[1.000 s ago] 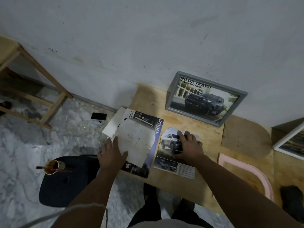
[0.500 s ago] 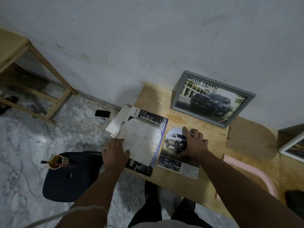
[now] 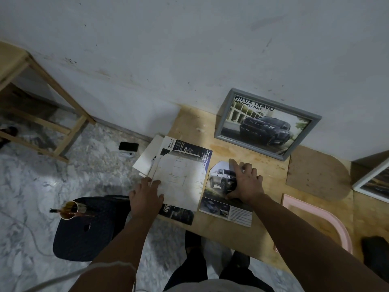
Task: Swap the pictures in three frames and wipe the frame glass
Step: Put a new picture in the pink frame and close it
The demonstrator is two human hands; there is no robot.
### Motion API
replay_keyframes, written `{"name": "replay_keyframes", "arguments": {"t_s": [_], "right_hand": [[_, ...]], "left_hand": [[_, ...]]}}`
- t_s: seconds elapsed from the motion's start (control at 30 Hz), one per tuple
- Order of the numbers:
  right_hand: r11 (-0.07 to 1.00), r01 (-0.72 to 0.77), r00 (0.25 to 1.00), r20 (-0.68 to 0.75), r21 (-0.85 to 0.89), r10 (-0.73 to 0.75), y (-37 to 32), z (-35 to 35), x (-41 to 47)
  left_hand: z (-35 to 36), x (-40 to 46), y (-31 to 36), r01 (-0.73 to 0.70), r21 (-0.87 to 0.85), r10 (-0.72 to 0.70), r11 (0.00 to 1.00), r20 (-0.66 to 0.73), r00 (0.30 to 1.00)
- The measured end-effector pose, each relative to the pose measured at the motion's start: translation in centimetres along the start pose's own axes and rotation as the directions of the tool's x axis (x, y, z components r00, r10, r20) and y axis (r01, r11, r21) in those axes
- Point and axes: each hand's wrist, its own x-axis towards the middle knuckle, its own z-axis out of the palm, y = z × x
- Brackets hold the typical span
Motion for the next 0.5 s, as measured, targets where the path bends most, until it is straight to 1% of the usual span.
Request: {"name": "replay_keyframes", "arguments": {"t_s": [0.17, 0.23, 0.27, 0.33, 0.4, 0.47, 0.5], "right_hand": [[0.999, -0.026, 1.000, -0.009, -0.023, 0.026, 0.6, -0.7, -0.2], [0.999, -0.044, 0.999, -0.020, 0.008, 0.044, 1.0, -1.0, -0.3], [0.998, -0.052, 0.998, -0.015, 0.031, 0.053, 1.2, -1.3, -0.3], [0.985, -0.069, 0.997, -0.007, 0.156, 0.071, 1.8, -2.1, -0.5], [0.946, -0.069, 0.997, -0.018, 0.316, 0.079, 2.8, -2.7, -0.5], [0.881, -0.104, 0.992, -0.011, 0.462, 0.123, 3.8, -3.6, -0.8], [0.825, -0.135, 0.989, 0.027, 0.548, 0.144, 4.5, -4.0, -1.0]], "left_hand": [[-0.4, 0.5, 0.2, -0.010, 0.030, 0.009, 0.999, 0.060, 0.998], [-0.6, 0.5, 0.5, -0.010, 0.049, 0.005, 0.999, 0.089, 0.996], [-0.7, 0.5, 0.6, 0.000, 0.045, -0.003, 0.999, 0.082, 0.997], [-1.0, 0.3, 0.8, 0.005, -0.016, -0.005, 1.000, 0.014, 1.000], [-1.1, 0.3, 1.3, -0.038, -0.107, 0.028, 0.994, -0.086, 0.996], [-1.1, 0.3, 2.1, -0.108, -0.174, 0.076, 0.979, -0.185, 0.980], [-1.1, 0.3, 2.8, -0.150, -0.230, 0.102, 0.962, -0.210, 0.972]]}}
